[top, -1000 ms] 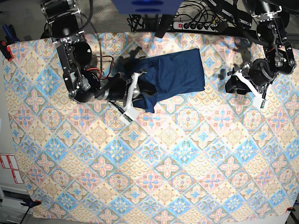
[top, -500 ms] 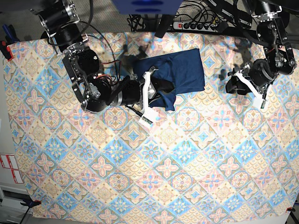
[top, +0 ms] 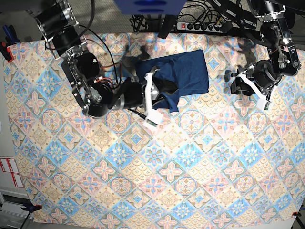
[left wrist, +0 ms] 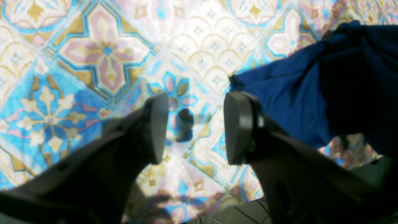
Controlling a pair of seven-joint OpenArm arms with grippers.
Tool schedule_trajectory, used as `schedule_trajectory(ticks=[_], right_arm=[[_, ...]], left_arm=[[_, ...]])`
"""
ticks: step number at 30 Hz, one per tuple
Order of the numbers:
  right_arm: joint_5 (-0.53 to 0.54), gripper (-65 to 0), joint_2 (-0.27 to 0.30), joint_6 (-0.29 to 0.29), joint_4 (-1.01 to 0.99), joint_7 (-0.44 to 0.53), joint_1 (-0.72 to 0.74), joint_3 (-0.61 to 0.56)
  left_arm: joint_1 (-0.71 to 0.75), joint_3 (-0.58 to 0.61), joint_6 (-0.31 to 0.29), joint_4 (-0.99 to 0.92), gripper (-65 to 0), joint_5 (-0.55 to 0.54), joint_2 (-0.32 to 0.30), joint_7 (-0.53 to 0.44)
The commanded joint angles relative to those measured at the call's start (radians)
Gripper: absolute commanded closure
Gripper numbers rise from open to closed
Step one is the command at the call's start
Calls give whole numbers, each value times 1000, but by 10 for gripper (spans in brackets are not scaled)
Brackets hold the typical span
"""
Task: Fold the T-shirt properly
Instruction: 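Fold the held end with the right gripper toward the left gripper, then grasp the shirt bundle's sides with both grippers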
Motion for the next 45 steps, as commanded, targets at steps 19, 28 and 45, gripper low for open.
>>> schedule_trajectory(ticks=[19,28,45], right_arm=[[-207,-214,31,7,-28,93,44,68],[-519,-176,64,7,-34,93,7,-56],[-618,-109,-117,7,-75,100,116,-484]], left_arm=[[-9,-1,1,17,-272,-11,13,-16],[-9,1,-1,19,-272,-11,5,-16],[-6,1,-1,22,-272,-11,5,-16]])
